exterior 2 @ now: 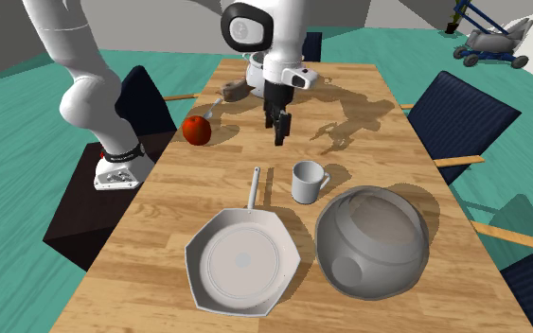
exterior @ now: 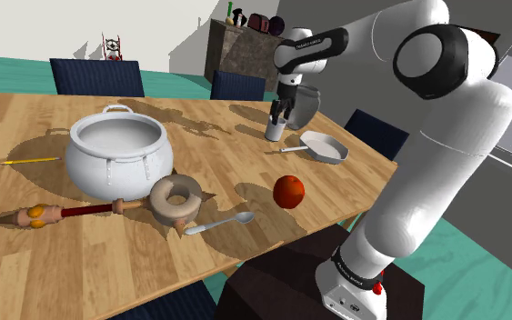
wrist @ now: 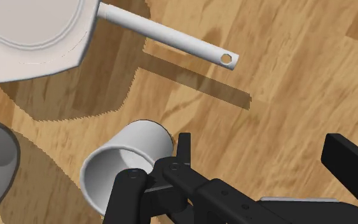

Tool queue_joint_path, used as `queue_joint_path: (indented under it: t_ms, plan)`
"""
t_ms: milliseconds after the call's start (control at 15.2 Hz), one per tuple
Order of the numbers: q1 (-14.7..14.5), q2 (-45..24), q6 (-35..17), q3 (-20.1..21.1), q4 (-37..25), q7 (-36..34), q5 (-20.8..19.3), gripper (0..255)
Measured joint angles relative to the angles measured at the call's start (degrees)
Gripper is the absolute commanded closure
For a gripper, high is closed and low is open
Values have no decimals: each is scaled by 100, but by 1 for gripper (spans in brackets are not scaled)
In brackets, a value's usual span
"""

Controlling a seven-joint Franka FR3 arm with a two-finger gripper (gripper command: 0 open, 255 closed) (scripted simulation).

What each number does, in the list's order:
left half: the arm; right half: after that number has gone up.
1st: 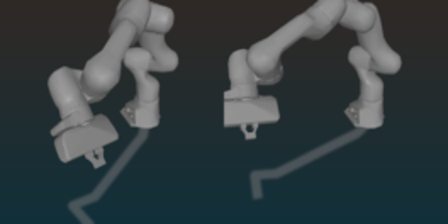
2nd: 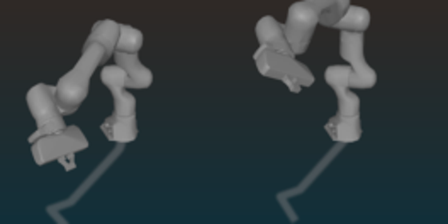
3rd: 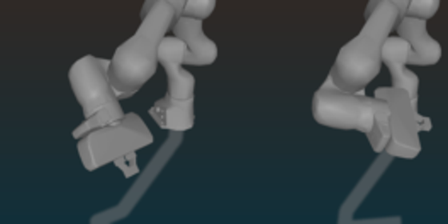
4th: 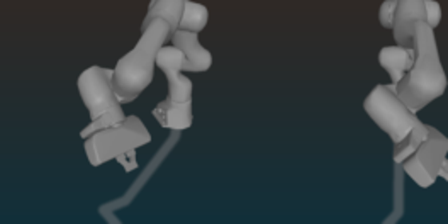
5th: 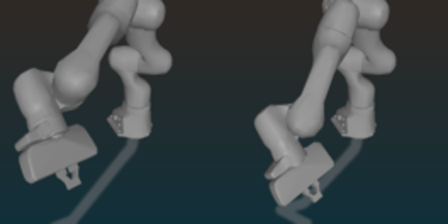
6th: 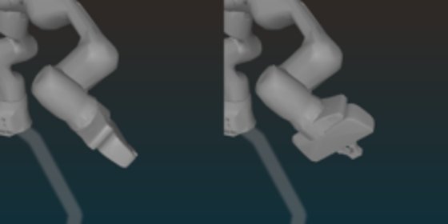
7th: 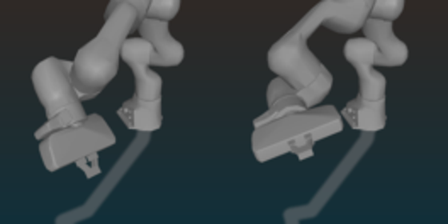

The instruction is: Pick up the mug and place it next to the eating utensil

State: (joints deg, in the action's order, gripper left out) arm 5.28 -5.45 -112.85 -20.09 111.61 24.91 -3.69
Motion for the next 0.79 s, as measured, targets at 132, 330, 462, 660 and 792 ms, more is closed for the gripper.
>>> queue_joint_path:
  t_ms: [132,330,462,660,792]
  plan:
    - [108,-475,-71,-43,-393,231,147,0]
    - [277,-1138,-31,-53,-1073,512,352,0]
    - [428,-1639,27,-41,-1618,696,498,0]
    - [527,-1925,-23,-26,-1848,808,578,0]
    - [561,-2027,-129,-17,-1844,841,610,0]
